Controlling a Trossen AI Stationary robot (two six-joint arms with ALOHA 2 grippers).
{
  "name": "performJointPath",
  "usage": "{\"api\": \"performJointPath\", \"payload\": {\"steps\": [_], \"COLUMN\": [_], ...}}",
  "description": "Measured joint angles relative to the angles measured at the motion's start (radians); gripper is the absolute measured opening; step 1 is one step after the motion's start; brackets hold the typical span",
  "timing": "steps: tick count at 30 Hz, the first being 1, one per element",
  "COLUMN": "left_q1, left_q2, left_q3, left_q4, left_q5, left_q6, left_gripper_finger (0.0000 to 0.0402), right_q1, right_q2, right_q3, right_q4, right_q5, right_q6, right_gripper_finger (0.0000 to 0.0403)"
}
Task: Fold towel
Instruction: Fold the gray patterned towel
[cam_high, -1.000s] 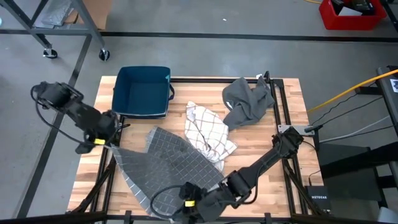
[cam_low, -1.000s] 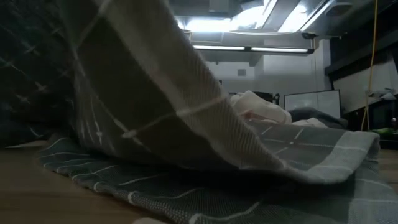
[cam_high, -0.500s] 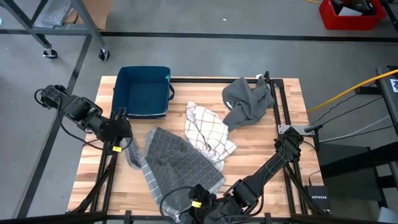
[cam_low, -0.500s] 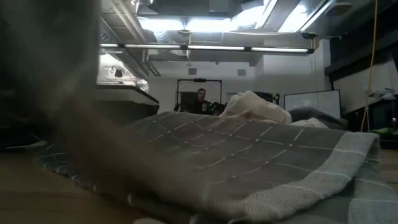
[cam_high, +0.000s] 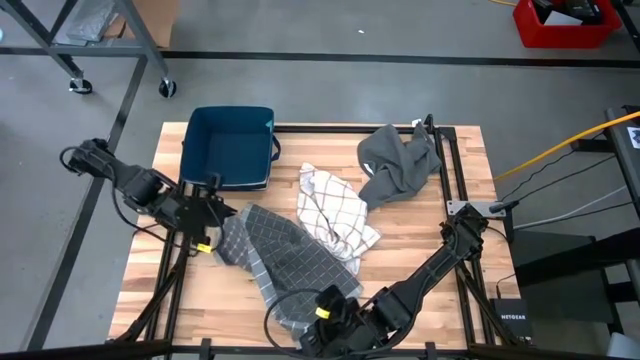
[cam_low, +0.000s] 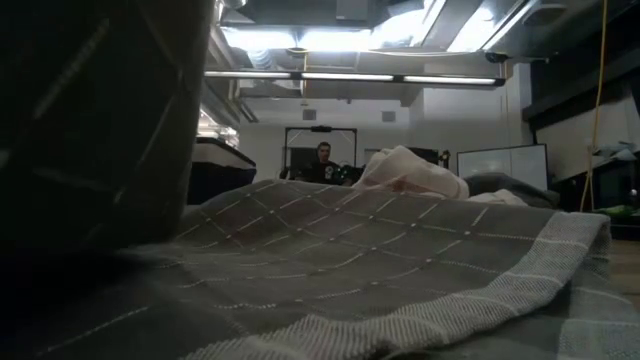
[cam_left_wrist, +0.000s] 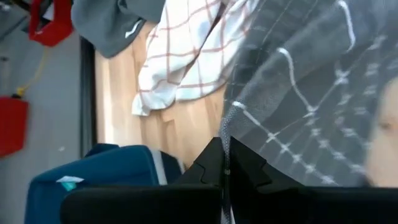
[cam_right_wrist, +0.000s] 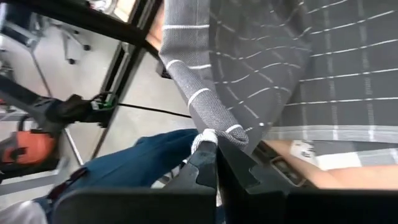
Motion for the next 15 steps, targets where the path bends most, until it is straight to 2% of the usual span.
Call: {"api": "performJointPath", "payload": {"steps": [8, 15], "left_q1": [0.069, 0.190], "left_q2": [0.000, 0.001], "left_q3": [-0.164, -0.261], "left_q4": [0.125, 0.257], "left_q5": [-0.118, -0.119], "left_q6": [0.066, 0.114], "left_gripper_finger": [0.0000, 0.0000], "right_q1": [0.000, -0.001], "right_q2": [0.000, 0.000], "right_q3": [0.000, 0.000], "right_q4": [-0.192, -0.299], "right_q5": [-0.016, -0.039], "right_q6": [0.044, 0.046], "right_gripper_finger": [0.0003, 0.0003]}}
